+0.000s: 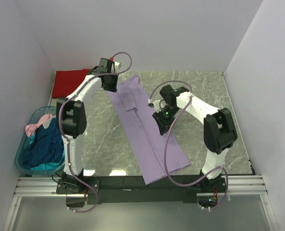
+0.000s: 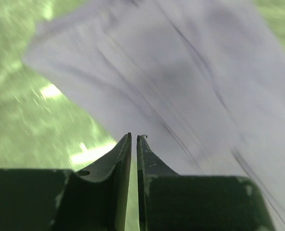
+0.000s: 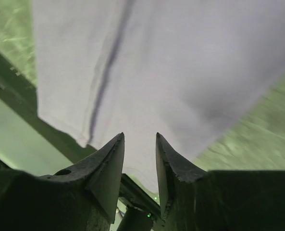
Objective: Fold and stack the t-shirts
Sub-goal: Fold the tshirt
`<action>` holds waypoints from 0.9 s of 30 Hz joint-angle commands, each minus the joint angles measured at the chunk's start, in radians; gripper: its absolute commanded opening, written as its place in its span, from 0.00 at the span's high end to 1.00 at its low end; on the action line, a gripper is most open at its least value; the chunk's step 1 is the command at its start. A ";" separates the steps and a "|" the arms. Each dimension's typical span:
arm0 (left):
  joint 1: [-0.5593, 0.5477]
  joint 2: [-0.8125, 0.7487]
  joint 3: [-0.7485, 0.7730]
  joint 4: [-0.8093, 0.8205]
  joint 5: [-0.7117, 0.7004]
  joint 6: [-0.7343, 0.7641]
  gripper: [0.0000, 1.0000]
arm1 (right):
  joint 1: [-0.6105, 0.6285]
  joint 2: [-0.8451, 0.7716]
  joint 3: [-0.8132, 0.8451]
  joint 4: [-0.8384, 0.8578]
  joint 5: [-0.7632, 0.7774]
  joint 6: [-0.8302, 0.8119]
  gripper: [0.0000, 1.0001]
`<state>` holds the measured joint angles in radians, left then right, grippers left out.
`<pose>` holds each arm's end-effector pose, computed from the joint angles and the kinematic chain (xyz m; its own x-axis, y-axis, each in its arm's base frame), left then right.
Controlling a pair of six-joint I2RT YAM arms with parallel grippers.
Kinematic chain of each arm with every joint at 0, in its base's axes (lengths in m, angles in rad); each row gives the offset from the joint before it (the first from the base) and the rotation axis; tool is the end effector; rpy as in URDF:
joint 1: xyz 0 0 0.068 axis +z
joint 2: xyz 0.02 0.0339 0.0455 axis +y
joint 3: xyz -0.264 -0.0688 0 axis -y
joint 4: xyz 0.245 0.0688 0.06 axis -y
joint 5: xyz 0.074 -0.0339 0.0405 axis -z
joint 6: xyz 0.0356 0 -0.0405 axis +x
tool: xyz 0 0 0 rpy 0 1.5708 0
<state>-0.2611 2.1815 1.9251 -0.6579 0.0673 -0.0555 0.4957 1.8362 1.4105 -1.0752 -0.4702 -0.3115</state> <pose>0.4732 -0.1289 0.2389 -0.7806 0.1513 -0.6064 0.2543 0.9632 -0.0870 0.2954 0.1781 0.2162 -0.6968 -0.6874 -0.2050 -0.6991 0.5867 0.4088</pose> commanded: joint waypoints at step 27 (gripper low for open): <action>-0.086 0.230 0.050 -0.089 0.373 -0.090 0.87 | 0.268 0.060 -0.164 0.227 -0.393 0.106 0.62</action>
<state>-0.3244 2.3219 1.8759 -0.7467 0.4229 -0.1738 0.7635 1.9530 1.1954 -0.8753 -0.7425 -0.1993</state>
